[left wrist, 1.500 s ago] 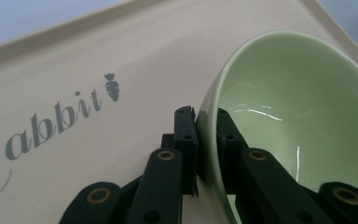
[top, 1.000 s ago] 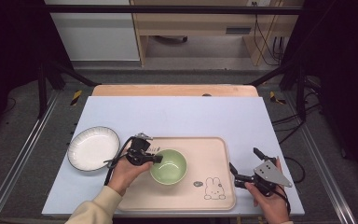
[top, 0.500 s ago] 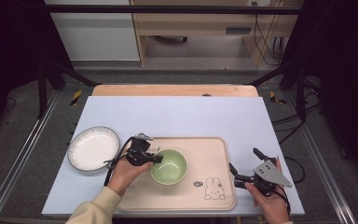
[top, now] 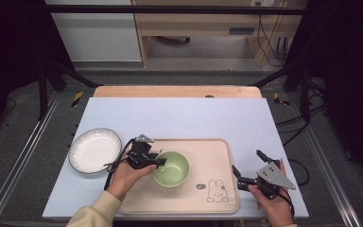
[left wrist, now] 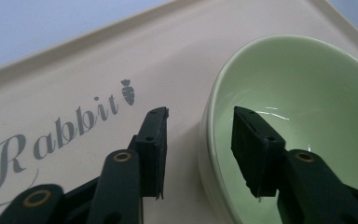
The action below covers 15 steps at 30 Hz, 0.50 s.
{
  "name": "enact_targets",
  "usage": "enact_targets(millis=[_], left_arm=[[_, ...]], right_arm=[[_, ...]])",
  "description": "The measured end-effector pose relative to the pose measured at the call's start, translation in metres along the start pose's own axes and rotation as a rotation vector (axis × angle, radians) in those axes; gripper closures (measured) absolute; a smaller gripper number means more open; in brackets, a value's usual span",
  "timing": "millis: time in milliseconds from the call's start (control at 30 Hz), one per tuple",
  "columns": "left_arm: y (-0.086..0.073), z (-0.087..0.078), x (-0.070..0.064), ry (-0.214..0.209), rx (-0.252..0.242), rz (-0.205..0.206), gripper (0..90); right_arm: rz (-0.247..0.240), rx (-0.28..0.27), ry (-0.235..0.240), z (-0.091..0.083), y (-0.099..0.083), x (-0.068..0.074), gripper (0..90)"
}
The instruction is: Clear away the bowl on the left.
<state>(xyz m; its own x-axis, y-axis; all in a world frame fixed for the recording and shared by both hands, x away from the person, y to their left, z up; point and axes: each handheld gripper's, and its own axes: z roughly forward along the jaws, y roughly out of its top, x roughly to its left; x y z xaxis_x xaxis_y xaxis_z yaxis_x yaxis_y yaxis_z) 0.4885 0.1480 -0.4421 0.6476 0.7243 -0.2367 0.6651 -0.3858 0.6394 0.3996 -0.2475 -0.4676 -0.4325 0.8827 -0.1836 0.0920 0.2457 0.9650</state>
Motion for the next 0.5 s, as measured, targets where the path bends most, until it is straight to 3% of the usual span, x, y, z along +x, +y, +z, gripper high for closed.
enact_targets(millis=[133, 500], left_arm=[[0.0014, -0.0007, 0.0004, 0.007, -0.003, -0.003, 48.6], [0.0037, -0.0045, 0.0011, 0.025, -0.034, 0.040, 28.6]], right_arm=[[-0.001, 0.001, 0.002, 0.0001, 0.0001, 0.0005, 2.9], [-0.003, 0.003, 0.001, -0.0001, 0.0001, 0.0004, 2.9]])
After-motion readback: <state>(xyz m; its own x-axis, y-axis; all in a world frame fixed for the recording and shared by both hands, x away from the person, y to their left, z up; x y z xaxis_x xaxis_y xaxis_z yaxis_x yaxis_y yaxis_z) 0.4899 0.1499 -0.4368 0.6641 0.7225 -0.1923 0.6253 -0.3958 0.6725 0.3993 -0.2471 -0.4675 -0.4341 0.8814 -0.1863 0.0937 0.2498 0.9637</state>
